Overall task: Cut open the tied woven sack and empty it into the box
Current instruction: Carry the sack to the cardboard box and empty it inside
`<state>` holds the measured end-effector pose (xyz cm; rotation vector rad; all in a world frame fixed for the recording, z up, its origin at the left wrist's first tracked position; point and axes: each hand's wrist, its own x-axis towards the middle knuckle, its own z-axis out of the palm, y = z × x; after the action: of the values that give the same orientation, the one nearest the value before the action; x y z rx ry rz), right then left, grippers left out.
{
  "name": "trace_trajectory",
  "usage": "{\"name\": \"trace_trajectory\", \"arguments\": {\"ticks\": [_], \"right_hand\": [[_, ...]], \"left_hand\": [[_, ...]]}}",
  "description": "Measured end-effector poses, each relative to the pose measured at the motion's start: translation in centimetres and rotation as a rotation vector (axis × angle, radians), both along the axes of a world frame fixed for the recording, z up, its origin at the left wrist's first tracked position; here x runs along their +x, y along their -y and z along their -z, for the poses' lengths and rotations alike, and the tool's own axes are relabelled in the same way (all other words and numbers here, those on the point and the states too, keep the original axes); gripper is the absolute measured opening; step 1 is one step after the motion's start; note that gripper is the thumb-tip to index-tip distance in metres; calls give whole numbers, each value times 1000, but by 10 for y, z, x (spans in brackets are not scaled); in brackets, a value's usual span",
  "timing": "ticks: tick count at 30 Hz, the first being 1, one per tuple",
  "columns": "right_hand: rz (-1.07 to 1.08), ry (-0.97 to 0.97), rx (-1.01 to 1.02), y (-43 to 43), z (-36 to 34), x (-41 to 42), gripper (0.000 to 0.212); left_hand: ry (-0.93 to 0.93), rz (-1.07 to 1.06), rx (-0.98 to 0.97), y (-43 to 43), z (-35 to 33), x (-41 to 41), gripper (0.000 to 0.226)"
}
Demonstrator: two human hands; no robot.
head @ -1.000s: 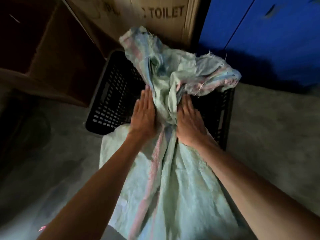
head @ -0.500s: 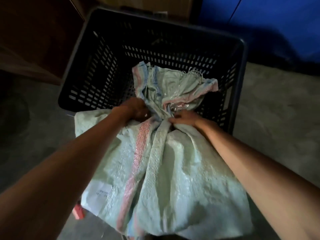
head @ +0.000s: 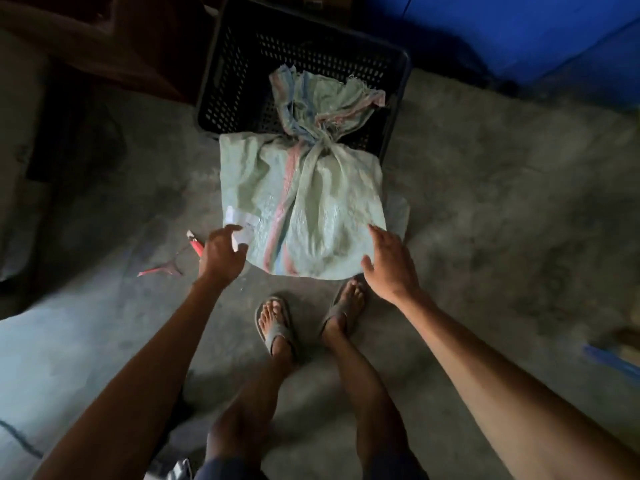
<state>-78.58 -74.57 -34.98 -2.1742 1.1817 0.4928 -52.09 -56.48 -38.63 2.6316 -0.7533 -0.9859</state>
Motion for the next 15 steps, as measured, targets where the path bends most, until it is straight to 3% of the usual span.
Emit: {"name": "trace_trajectory", "arguments": {"ticks": [4, 9, 13, 15], "right_hand": [[2, -141, 42, -61, 25, -56, 59], [30, -324, 77, -94, 143, -97, 62], [149, -369, 57, -98, 266, -106, 69], [313, -415, 18, -97, 319, -102, 78]], "left_hand": [[-83, 15, 162, -94, 37, -42, 39], [-144, 77, 287, -159, 165, -47, 49], [-18, 40, 242, -161, 280, -31, 62], [69, 10, 212, -148, 327, -18, 62]]}}
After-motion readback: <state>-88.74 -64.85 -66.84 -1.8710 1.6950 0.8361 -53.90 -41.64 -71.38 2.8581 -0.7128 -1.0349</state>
